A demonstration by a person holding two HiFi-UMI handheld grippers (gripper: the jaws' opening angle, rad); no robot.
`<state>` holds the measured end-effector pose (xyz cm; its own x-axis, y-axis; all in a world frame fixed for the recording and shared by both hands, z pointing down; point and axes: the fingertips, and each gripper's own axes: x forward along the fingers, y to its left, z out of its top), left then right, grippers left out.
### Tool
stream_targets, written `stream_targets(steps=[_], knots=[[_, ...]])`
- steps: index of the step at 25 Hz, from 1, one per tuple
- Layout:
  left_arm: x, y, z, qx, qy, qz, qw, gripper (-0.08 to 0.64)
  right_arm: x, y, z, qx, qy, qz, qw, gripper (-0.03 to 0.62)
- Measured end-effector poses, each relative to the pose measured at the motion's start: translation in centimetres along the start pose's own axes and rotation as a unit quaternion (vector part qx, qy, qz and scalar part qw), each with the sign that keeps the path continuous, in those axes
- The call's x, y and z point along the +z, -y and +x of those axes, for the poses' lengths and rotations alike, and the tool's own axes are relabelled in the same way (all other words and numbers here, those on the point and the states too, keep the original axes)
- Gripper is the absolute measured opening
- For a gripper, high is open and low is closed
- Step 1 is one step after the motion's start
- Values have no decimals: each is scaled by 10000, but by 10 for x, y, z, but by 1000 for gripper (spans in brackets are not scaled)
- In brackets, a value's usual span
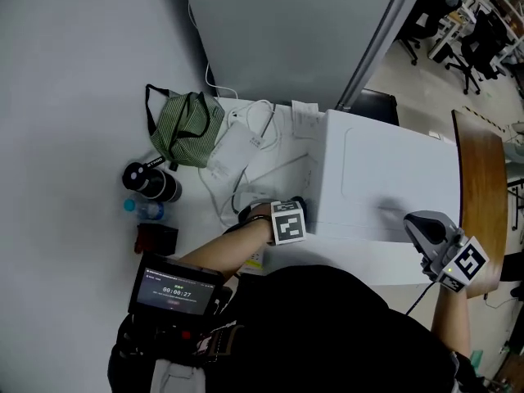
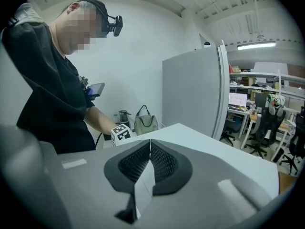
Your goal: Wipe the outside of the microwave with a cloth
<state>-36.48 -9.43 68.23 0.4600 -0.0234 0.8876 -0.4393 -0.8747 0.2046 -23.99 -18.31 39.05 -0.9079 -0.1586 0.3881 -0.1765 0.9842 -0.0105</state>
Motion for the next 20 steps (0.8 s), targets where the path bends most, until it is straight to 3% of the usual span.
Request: stream_targets(steps=[5, 11, 15, 18, 20], knots=[[-21, -12, 39, 100, -311, 7, 9995, 72, -7, 4, -9, -65, -245, -136, 9996, 6], [-29, -11, 33, 230, -418, -203, 9987, 72, 9, 6, -24, 108, 508, -158, 9985, 8], [-21, 3, -29, 611, -38, -856, 9944, 72, 3, 20, -46, 270, 928, -260, 9950, 7], [-6, 19, -82, 1043, 520, -1534, 9813, 72, -8, 30, -57, 471, 1158, -175, 9920, 6], [1, 24, -105, 1353, 773, -1792, 9714, 72, -11, 38, -61, 611, 1322, -95, 9893, 8]])
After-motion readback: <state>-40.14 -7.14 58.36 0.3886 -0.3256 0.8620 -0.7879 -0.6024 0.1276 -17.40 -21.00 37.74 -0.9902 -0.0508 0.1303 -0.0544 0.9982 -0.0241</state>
